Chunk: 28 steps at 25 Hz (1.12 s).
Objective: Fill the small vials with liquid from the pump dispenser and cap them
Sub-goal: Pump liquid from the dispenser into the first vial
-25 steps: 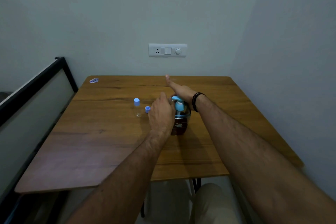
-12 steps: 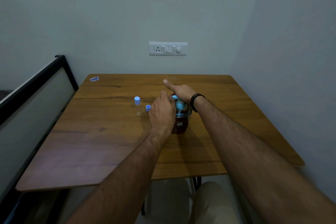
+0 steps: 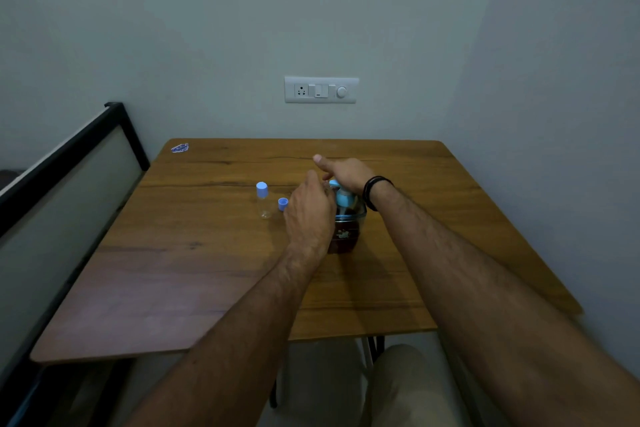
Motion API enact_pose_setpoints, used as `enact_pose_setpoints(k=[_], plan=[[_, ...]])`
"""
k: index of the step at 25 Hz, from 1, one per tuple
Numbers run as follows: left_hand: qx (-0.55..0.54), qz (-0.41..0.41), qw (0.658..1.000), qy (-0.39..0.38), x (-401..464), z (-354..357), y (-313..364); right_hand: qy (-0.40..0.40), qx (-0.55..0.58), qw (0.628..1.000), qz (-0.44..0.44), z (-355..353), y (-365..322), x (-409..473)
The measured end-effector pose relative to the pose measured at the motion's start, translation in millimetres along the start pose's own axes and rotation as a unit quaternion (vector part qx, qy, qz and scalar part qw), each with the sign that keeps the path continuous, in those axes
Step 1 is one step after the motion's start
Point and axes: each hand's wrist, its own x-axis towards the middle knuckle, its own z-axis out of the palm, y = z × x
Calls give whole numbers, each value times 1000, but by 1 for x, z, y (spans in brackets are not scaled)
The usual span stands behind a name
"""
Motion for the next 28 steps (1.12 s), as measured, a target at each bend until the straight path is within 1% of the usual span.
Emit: enact_pose_setpoints(k=[1, 4, 5, 7, 9, 11, 14, 16, 17, 19, 21, 23, 25, 26, 28], plan=[[-2, 1, 1000, 1, 0, 0, 0, -2, -2, 1000, 1, -1, -1, -1], [-12, -3, 1000, -1, 2, 2, -1, -51, 43, 997, 26, -6, -2, -5], [-11, -3, 1000, -2, 2, 2, -1, -53, 52, 997, 29, -6, -2, -5], [-8, -2, 1000, 2, 2, 3, -1, -31, 45, 998, 12, -3, -1, -2], [-8, -1, 1000, 5, 1, 2, 0, -1, 15, 1000, -7, 1, 0, -1], [-8, -2, 1000, 3, 1, 1, 0, 1, -5, 1000, -5, 1, -1, 1], [-12, -4, 1000, 2, 1, 1, 0, -60, 20, 998, 27, -6, -3, -3], [-15, 0, 1000, 3, 0, 0, 0, -75, 43, 996, 37, -7, -2, -5], [-13, 1, 1000, 5, 0, -1, 1, -67, 33, 997, 26, -6, -2, -4], [-15, -4, 1000, 4, 0, -2, 1, -25, -10, 1000, -1, -1, -3, -2], [-23, -5, 1000, 1, 1, 0, 1, -7, -34, 999, -3, -1, -3, 0], [-22, -6, 1000, 0, 1, 1, -1, -42, -18, 999, 13, -4, -5, -4], [-19, -1, 1000, 1, 1, 2, -2, -69, 27, 997, 27, -8, -5, -9], [-18, 2, 1000, -1, 1, 3, -2, -62, 38, 997, 21, -7, -4, -9], [-15, 2, 1000, 1, 1, 2, -2, -16, 27, 999, -6, -2, -3, -7]])
